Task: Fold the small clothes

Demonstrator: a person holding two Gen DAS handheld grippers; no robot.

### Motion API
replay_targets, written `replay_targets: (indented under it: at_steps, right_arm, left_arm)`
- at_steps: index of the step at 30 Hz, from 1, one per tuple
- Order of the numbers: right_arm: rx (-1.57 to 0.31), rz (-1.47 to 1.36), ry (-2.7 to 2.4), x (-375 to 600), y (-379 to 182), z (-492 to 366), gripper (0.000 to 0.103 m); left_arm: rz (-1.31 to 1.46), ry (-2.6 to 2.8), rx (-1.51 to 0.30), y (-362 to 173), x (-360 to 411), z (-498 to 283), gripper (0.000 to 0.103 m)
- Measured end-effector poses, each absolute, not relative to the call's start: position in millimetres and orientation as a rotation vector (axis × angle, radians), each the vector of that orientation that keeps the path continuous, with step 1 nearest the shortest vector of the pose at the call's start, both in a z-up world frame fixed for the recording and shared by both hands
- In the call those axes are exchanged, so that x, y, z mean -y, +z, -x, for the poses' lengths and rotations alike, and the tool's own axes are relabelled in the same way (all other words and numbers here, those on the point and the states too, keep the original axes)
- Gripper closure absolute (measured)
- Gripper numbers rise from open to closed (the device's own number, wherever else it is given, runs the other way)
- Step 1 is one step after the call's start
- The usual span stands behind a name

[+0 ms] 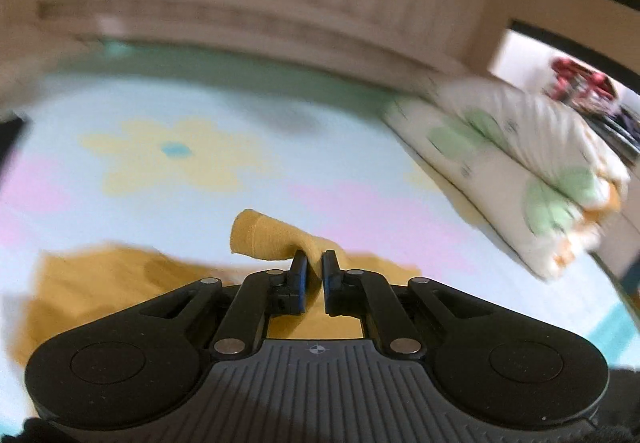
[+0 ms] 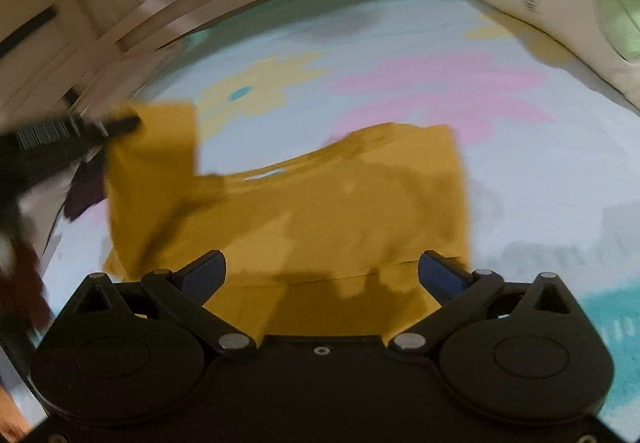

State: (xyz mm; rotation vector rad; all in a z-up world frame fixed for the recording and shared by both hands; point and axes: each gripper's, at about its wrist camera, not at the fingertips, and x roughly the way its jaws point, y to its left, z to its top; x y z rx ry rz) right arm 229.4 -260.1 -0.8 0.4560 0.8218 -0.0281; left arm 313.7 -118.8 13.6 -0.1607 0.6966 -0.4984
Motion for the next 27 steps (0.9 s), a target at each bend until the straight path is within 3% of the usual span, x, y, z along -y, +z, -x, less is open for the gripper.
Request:
replay_targets:
  at_steps: [2,3,12,19,23,27]
  right_arm:
    - [-0.823,-0.483,-0.066,271.4,-3.8,-230.0,0.000]
    - [-0.823,-0.497,-0.082,277.3,-5.4,-229.9,0.000]
    - [-0.795,-0.547,-0.104,300.1,-14.2,-234.3,0.000]
    - [-0.799,-0.620,-0.014,292.2,-29.3,-261.6,0.000]
    - [-0.782,-0.566,0.005,279.6,-33.6,-282.0,0.000]
    - [-0.790,-0.528,0.031,268.7,-40.6,-303.5,0.001]
  left_arm:
    - [0.169,-0.561,-0.758,3.1,129.4,-313.4,0.055]
    - [0.173,-0.589,-0.770,1.8,131.5,-311.4,0.049]
    - [0.063,-0.410,-0.747,11.3,59.5,-322.7,0.045]
    - [0.097,-0.144,-0.899,-47.1,-42.0,-358.2,0.045]
    - [0.098,-0.175,-1.033,-75.6,-68.6,-369.3,0.045]
    - [0.110,-0.215,-1.034,-73.1,-75.8,-371.6,0.045]
